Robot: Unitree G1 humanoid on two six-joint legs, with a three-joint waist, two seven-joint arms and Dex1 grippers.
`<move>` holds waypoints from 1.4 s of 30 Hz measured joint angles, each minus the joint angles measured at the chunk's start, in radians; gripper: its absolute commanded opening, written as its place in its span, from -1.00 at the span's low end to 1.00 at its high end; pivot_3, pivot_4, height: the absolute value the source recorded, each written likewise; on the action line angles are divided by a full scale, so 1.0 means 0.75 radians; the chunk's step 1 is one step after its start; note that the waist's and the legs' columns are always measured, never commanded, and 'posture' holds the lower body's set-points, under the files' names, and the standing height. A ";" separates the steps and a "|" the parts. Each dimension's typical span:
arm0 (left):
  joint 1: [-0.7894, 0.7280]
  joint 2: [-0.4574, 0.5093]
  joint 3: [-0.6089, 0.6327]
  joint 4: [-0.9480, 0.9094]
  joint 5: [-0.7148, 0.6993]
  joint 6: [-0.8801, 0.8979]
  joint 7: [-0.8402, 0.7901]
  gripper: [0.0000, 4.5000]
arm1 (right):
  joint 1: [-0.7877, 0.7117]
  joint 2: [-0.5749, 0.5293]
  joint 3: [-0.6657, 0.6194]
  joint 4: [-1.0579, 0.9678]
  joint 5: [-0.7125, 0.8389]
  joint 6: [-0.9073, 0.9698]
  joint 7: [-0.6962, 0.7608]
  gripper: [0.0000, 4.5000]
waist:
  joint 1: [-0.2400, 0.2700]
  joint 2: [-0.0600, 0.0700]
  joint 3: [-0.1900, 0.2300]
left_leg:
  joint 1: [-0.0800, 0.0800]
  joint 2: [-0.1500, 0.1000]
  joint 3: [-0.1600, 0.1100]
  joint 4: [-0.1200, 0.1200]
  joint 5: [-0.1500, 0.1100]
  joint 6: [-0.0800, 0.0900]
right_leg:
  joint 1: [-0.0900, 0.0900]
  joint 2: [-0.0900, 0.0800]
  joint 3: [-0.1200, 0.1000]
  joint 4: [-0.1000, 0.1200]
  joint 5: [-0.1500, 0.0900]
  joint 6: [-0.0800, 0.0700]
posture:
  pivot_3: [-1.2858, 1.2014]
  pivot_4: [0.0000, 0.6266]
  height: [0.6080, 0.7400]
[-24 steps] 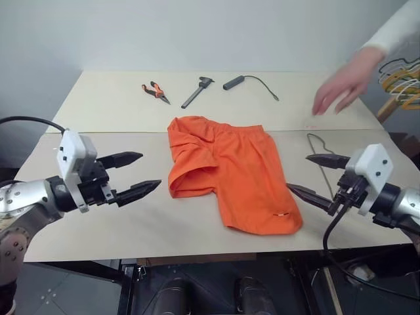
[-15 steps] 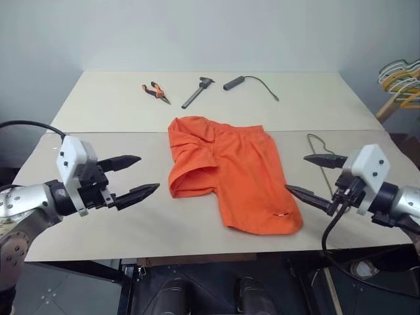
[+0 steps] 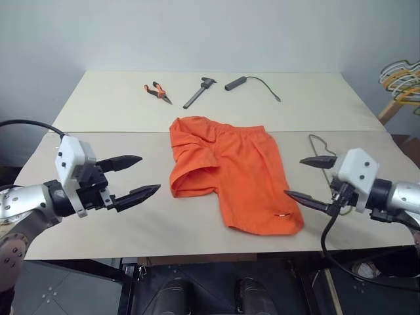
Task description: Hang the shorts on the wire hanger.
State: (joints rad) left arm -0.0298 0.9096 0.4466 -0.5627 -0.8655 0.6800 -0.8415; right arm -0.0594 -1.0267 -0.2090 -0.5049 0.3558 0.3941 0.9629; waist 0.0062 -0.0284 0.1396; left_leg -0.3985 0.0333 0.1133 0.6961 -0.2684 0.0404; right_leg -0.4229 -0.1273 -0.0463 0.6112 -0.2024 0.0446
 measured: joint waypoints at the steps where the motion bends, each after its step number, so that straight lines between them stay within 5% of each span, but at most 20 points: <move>1: -0.006 -0.002 -0.009 0.001 0.001 -0.003 -0.003 0.99 | 0.007 -0.014 0.036 0.012 -0.042 -0.032 0.020 1.00 | -0.001 -0.001 -0.001 | 0.000 0.000 0.000 0.000 0.000 0.000 | 0.000 0.000 0.000 0.000 0.000 0.000 | 0.00 -0.71 1.00; 12: -0.086 -0.008 -0.103 0.038 0.027 -0.036 -0.041 0.99 | 0.022 -0.085 0.441 0.257 -0.564 -0.405 0.075 1.00 | -0.036 0.000 -0.005 | 0.000 0.000 0.000 0.002 0.001 -0.002 | 0.000 0.000 0.000 0.002 0.000 0.000 | -0.02 -0.69 1.00; 16: -0.095 -0.017 -0.109 0.038 0.035 -0.038 -0.047 1.00 | -0.072 -0.048 0.518 0.304 -0.688 -0.462 0.046 0.63 | -0.050 -0.005 -0.008 | 0.003 0.001 0.000 0.002 0.002 -0.003 | 0.003 0.001 0.001 0.002 0.000 0.000 | -0.01 -0.68 1.00; 27: -0.095 -0.027 -0.130 0.038 0.054 -0.038 -0.058 1.00 | -0.177 0.164 0.596 0.291 -0.706 -0.388 0.071 -1.00 | -0.065 -0.012 -0.014 | 0.005 0.002 0.000 0.001 0.002 -0.004 | 0.002 0.001 0.002 0.005 0.000 -0.002 | -0.02 -0.63 1.00; 34: -0.111 -0.033 -0.160 0.044 0.070 -0.046 -0.069 1.00 | -0.379 0.379 0.708 0.224 -0.706 -0.085 0.104 -1.00 | -0.068 -0.012 -0.013 | 0.005 0.002 0.000 0.001 0.002 -0.004 | 0.001 0.002 0.002 0.005 0.000 -0.003 | -0.03 -0.63 1.00; 42: -0.202 0.000 -0.175 0.197 0.170 -0.141 -0.152 1.00 | -0.843 0.932 1.044 0.321 -0.764 0.334 0.020 -1.00 | -0.077 -0.010 -0.012 | 0.004 0.003 -0.001 0.001 0.005 -0.009 | -0.004 0.004 0.001 0.017 -0.002 -0.008 | -0.01 -0.60 1.00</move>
State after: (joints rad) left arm -0.1814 0.9097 0.3153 -0.4153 -0.7383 0.5743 -0.9559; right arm -0.6917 -0.3273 0.5743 -0.2641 -0.2171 0.6447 0.9782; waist -0.0513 -0.0357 0.1304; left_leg -0.3951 0.0358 0.1126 0.6965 -0.2647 0.0339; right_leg -0.4257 -0.1243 -0.0458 0.6240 -0.2040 0.0387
